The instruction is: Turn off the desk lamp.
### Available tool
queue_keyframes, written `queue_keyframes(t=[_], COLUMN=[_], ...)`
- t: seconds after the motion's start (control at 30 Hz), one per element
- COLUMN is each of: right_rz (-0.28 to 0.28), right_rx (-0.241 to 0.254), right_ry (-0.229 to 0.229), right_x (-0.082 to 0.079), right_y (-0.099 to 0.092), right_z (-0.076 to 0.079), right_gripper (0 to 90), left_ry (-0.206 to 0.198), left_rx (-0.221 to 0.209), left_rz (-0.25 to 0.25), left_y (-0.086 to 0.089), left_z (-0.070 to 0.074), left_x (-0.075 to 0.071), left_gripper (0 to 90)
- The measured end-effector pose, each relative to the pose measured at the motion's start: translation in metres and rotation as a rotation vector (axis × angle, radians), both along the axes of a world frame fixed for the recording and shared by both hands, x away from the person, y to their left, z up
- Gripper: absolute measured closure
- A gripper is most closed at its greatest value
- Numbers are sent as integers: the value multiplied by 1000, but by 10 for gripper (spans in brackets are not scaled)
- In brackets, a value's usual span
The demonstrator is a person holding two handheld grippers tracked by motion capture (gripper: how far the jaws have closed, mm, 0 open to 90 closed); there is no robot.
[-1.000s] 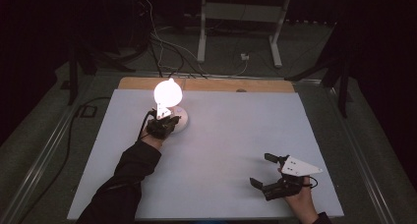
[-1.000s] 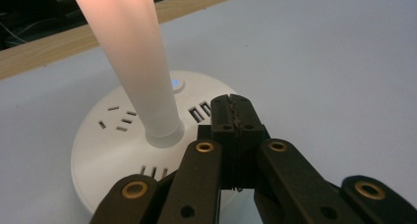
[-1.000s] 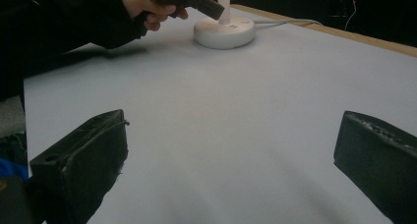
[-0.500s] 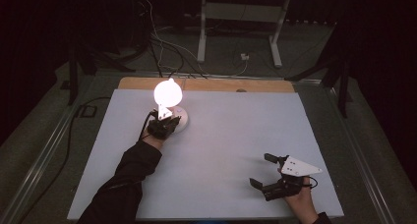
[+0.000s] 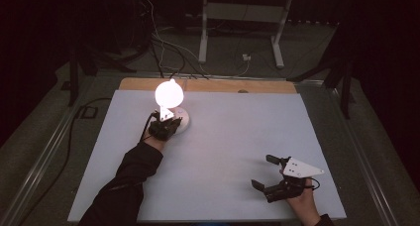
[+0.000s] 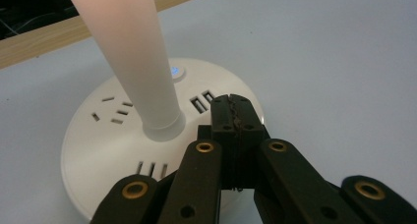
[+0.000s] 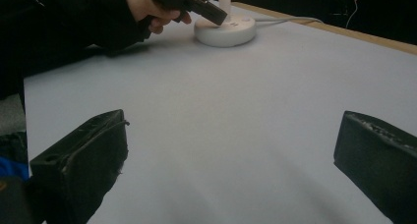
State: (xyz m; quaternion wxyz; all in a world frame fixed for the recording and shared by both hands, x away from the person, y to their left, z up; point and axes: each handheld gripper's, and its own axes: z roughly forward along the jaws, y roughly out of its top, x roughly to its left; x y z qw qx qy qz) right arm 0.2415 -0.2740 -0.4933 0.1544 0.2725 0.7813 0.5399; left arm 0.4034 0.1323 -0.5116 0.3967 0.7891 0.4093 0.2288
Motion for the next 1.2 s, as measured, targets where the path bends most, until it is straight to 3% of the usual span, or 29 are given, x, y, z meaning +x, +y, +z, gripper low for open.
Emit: queue_keyframes(t=[0.27, 0.37, 0.43, 0.47, 0.57, 0.63, 0.9, 1.2], right_rz=[1, 0, 2, 2, 1, 1, 1, 1], right_rx=[-7, -6, -11, -13, -10, -11, -6, -7], right_ry=[2, 3, 3, 2, 3, 2, -1, 2], right_x=[0, 0, 0, 0, 0, 0, 0, 0], right_y=[1, 1, 1, 2, 1, 1, 0, 0], right_z=[-1, 0, -1, -1, -1, -1, 0, 0], right_gripper=[0, 0, 0, 0, 0, 0, 0, 0], left_ry=[-4, -18, -51, -49, -37, -58, -96, -89], left_rx=[17, 25, 56, 62, 36, 47, -13, -19], left_rz=[-11, -7, -16, -16, -10, -20, -10, 7], left_y=[-2, -3, -6, -7, -5, -7, -6, -6], left_z=[0, -1, -3, -2, -2, 1, 19, 15], left_x=[0, -2, -4, -4, -3, -5, -10, -10], left_gripper=[900, 900, 900, 900, 900, 900, 900, 900])
